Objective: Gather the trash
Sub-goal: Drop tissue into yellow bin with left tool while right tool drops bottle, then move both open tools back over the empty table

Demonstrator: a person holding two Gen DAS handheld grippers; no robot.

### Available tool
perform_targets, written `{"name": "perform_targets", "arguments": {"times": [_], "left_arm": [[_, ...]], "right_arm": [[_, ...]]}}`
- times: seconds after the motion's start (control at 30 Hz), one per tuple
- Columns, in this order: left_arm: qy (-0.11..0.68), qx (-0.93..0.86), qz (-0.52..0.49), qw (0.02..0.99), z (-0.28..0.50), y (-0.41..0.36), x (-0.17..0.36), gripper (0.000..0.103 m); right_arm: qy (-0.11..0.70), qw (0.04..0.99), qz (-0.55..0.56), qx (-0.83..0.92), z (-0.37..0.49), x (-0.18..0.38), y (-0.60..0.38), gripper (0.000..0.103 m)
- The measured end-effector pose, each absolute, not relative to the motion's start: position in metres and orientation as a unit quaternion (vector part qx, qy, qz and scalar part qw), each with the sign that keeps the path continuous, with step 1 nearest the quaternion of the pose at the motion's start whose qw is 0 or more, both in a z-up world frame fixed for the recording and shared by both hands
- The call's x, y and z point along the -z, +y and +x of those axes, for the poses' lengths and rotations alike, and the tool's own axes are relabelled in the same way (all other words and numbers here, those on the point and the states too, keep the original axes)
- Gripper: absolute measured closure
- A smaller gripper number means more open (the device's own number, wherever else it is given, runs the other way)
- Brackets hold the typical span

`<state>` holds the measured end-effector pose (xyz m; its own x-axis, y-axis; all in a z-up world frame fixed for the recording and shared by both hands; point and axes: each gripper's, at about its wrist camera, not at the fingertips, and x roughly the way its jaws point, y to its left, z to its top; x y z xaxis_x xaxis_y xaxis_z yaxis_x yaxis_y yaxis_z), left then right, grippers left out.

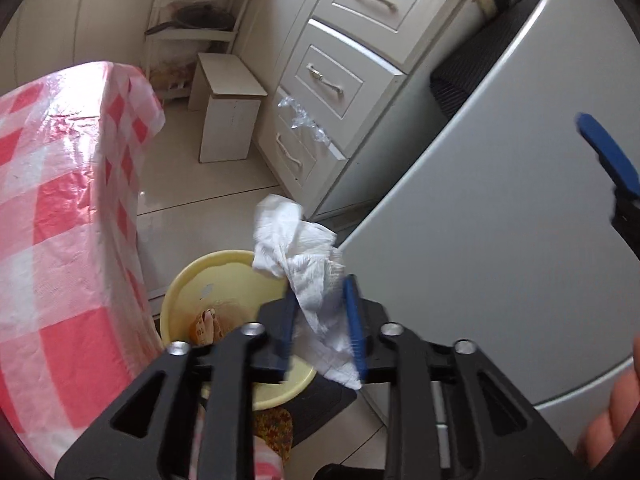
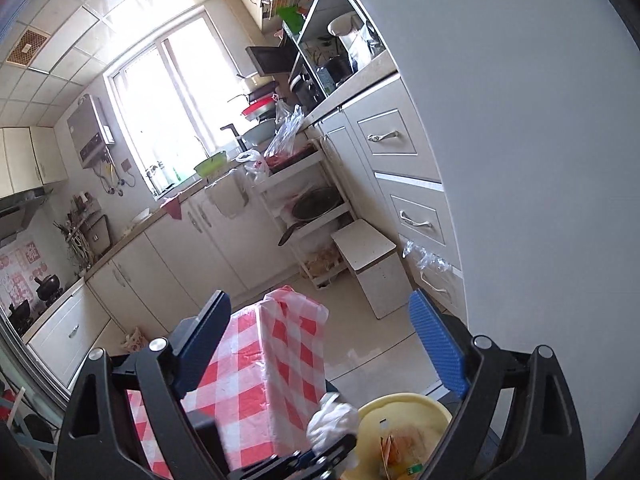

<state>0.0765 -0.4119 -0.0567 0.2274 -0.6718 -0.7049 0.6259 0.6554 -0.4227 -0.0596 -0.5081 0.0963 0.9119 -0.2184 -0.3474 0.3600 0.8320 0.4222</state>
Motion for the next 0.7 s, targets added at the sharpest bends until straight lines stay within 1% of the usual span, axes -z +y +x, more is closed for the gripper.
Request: {"name": "perform_targets", "arguments": {"times": [0.03,0.07,0.2,0.3,0.4,0.47,0.63,0.7], "left_arm": [[0.462,0.411,-0.028,0.786,0.081,-0.415,0.057,0.061],[0.464,0.41,-0.029,0.785,0.083,-0.417,0.058,0.054],[0.457,0.407,-0.031,0.79,0.086,-0.413,0.053,0.053],[0.45,0.399,-0.035,0.798,0.082,-0.395,0.046,0.049],[0.442,0.385,-0.044,0.809,0.077,-0.372,0.037,0.041],[0.435,0.369,-0.045,0.82,0.072,-0.351,0.029,0.031],[0.414,0.318,-0.036,0.852,0.063,-0.29,0.012,0.018],[0.406,0.285,-0.029,0.868,0.062,-0.258,0.004,0.016]], "right_arm": [[0.143,0.946,0.249,0.153,-0.061,-0.097,-0.509,0.016],[0.146,0.945,0.25,0.153,-0.06,-0.095,-0.51,0.016],[0.148,0.944,0.253,0.15,-0.064,-0.096,-0.508,0.016],[0.15,0.945,0.25,0.15,-0.064,-0.096,-0.504,0.016],[0.161,0.943,0.25,0.146,-0.059,-0.092,-0.503,0.016],[0.172,0.942,0.248,0.145,-0.054,-0.089,-0.5,0.016],[0.21,0.941,0.228,0.136,-0.036,-0.079,-0.485,0.015],[0.232,0.941,0.212,0.126,-0.026,-0.074,-0.471,0.014]]}}
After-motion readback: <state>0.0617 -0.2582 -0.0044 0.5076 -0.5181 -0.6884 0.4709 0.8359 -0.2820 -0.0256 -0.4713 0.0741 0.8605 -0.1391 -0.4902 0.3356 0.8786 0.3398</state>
